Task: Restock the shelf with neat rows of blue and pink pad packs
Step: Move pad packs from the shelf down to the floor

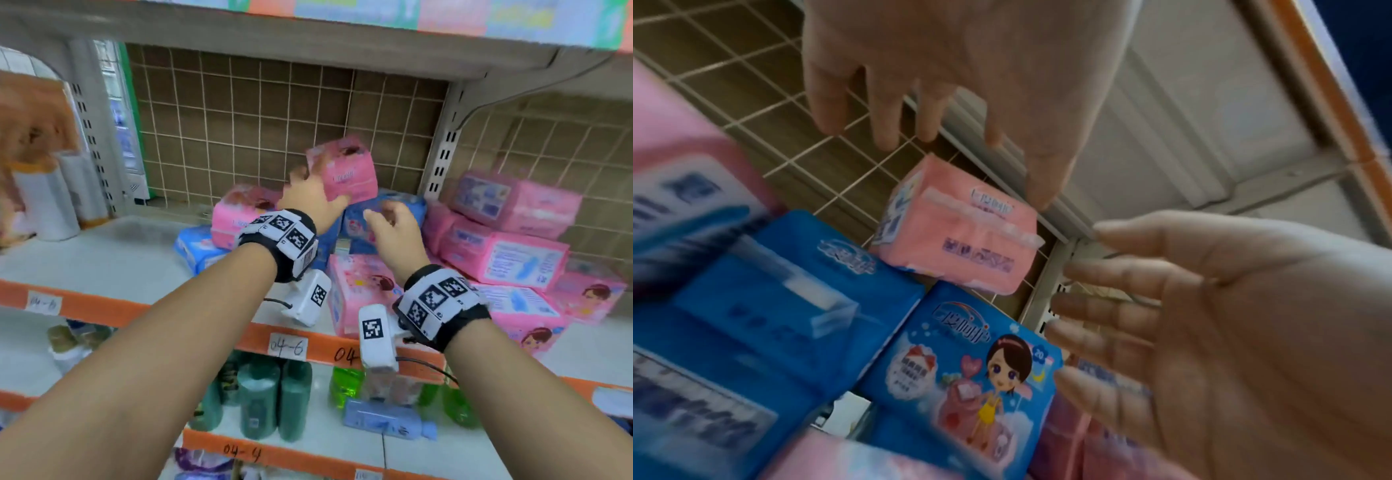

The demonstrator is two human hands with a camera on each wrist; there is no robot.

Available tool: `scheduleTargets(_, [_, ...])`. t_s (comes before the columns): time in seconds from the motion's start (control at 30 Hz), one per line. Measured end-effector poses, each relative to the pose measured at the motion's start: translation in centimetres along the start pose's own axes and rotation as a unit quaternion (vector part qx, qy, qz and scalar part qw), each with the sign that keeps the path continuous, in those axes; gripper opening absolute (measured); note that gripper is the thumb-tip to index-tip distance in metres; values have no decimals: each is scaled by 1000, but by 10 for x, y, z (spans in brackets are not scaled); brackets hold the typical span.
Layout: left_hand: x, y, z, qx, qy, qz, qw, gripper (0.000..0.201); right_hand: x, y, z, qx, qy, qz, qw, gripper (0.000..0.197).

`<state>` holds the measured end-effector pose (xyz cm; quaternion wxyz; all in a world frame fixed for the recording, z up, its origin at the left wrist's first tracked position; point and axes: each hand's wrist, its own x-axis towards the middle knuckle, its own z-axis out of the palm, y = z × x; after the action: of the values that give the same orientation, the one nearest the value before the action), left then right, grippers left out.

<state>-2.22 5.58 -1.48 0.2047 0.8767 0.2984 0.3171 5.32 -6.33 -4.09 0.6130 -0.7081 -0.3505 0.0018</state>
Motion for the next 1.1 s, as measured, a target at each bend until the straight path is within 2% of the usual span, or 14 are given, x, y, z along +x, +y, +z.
scheduleTargets(0.07, [24, 8, 3, -74, -14, -52, 996, 89, 17, -3, -5, 67, 14, 37, 997, 26])
scheduleTargets(0.13, [45, 13, 5, -104, -14, -86, 991, 89, 32, -4, -9, 95, -1, 77, 992, 52])
scheduleTargets(0.23, [59, 14, 12, -154, -52, -67, 984, 71, 51, -9, -6, 105, -57, 118, 986, 71])
scheduleTargets(0.3, [58, 12, 16, -207, -49, -57, 975, 56, 60, -15, 1, 80, -107, 108, 985, 80])
scheduleTargets(0.33, [57, 10, 16, -212, -36, -57, 975, 56, 62, -17, 3, 69, -125, 93, 985, 81])
scheduleTargets(0.4, [52, 5, 12, -219, -16, -50, 974, 54, 65, -20, 10, 70, -141, 68, 985, 75])
scheduleTargets(0.5, [35, -9, -7, -267, 36, -37, 962, 32, 61, -25, 25, 115, -162, 40, 979, 68])
scheduleTargets(0.6, [13, -31, -45, -244, 117, -53, 961, 51, 46, -46, 57, 216, -180, -10, 960, 50])
scheduleTargets(0.67, [-4, -50, -76, -208, 159, -61, 963, 58, 29, -60, 88, 251, -233, -33, 939, 32])
scheduleTargets(0.8, [-37, -102, -119, -93, 235, -125, 959, 54, -13, -76, 156, 283, -328, -8, 901, 7])
scheduleTargets(0.9, [-64, -145, -126, -20, 217, -205, 954, 61, -42, -73, 195, 269, -366, 25, 891, 8])
scheduleTargets(1.0, [-91, -181, -109, 15, 132, -314, 940, 67, -62, -55, 215, 184, -431, 37, 882, 25])
scheduleTargets(1.07, [-104, -197, -90, 49, 73, -338, 937, 70, -66, -42, 219, 104, -427, 15, 898, 31])
scheduleTargets(1.1, [-107, -202, -82, 64, 60, -326, 941, 71, -65, -36, 217, 73, -381, -6, 922, 28])
